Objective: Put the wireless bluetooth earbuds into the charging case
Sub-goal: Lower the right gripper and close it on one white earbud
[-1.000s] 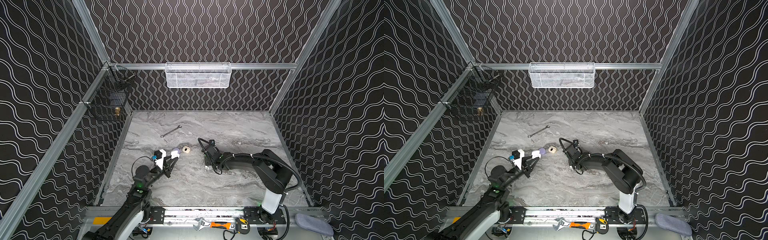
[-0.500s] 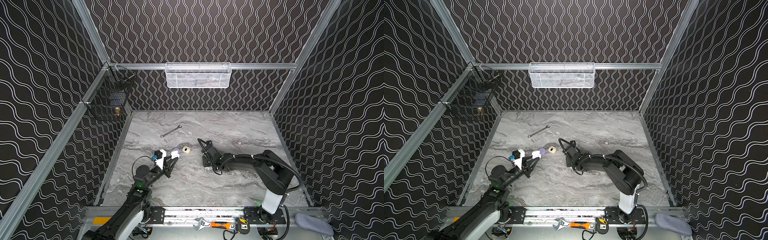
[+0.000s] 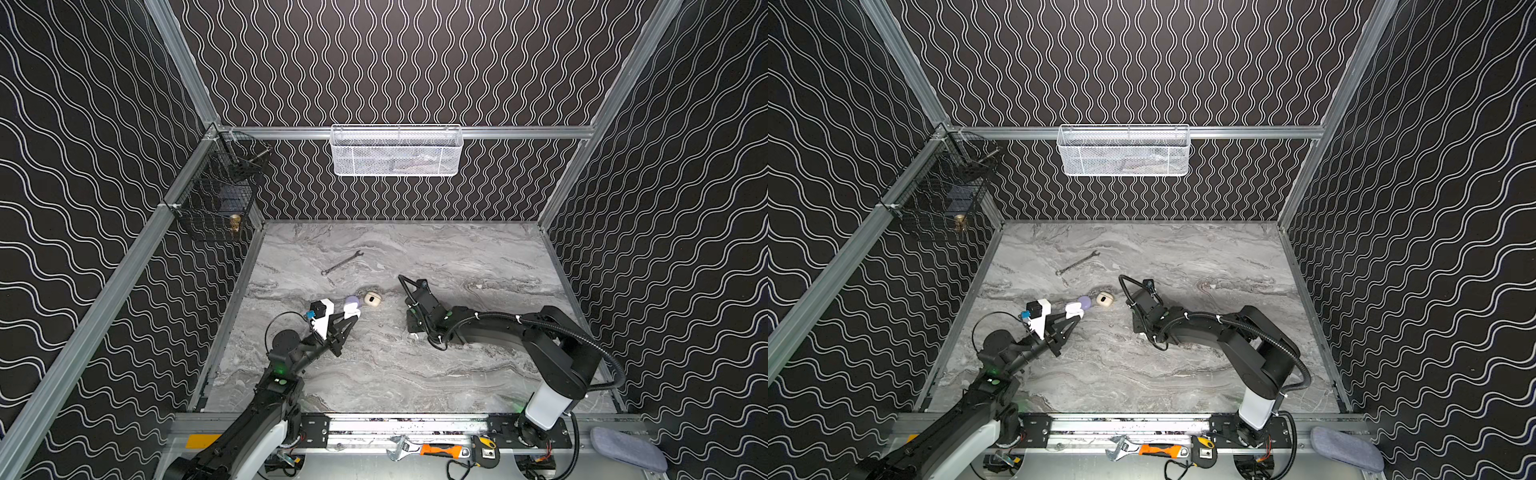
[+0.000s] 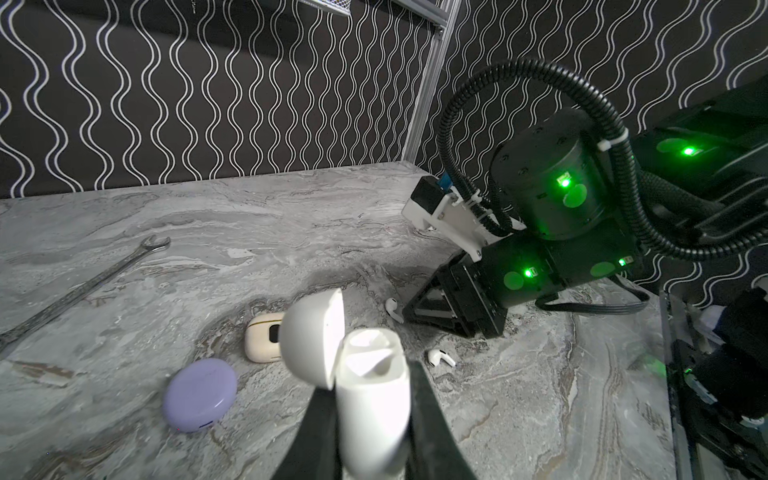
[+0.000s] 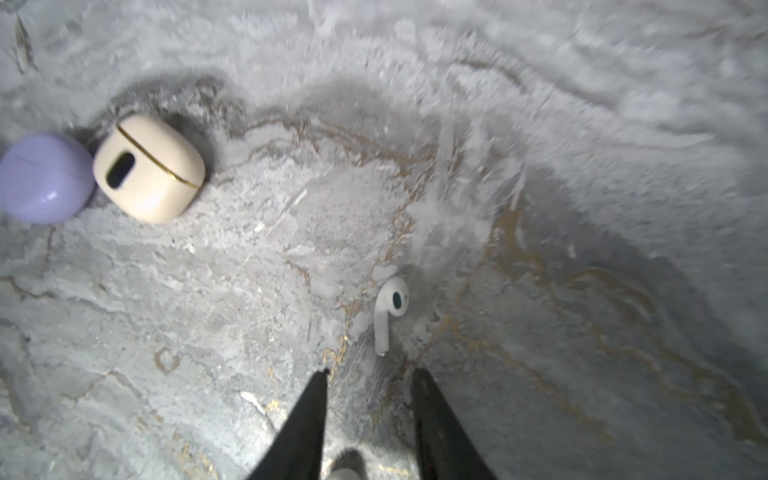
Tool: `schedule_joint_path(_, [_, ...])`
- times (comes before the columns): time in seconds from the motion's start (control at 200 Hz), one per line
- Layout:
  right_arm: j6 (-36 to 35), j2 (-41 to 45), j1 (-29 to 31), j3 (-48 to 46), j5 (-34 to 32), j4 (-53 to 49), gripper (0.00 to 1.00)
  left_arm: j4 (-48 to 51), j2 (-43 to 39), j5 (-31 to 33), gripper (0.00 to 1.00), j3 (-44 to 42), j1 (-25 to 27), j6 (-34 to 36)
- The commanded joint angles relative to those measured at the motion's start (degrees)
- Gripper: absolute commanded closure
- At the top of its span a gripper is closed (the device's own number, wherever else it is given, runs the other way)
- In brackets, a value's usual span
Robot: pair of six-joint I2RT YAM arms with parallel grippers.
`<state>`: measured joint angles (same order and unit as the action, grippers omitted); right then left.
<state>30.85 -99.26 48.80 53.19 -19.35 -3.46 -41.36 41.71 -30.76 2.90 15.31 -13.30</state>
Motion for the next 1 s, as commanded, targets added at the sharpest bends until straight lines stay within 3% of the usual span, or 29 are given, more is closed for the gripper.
schedule_joint_path(0.0, [0.4, -0.6, 0.0, 1.5, -4.5, -2.1, 0.54, -3.7, -0.1, -2.1, 1.0, -0.3, 0.0, 0.5])
schedule_joint_path(0.26, [-1.6, -7.4, -0.5, 8.1, -4.1, -4.8, 0.51, -4.8, -0.9, -3.0, 1.0, -0.9, 0.0, 0.2])
schedule_joint_path(0.691, [-2.6, -11.2, -1.4, 9.3, -3.1, -5.5, 0.53, -4.3, -1.2, -2.8, 1.0, -0.9, -0.1, 0.3])
schedule_joint_path(0.996, [-2.3, -11.9, -1.7, 9.1, -1.2, -5.1, 0.68, -3.7, -1.5, -2.5, 1.0, -0.9, 0.0, 0.4])
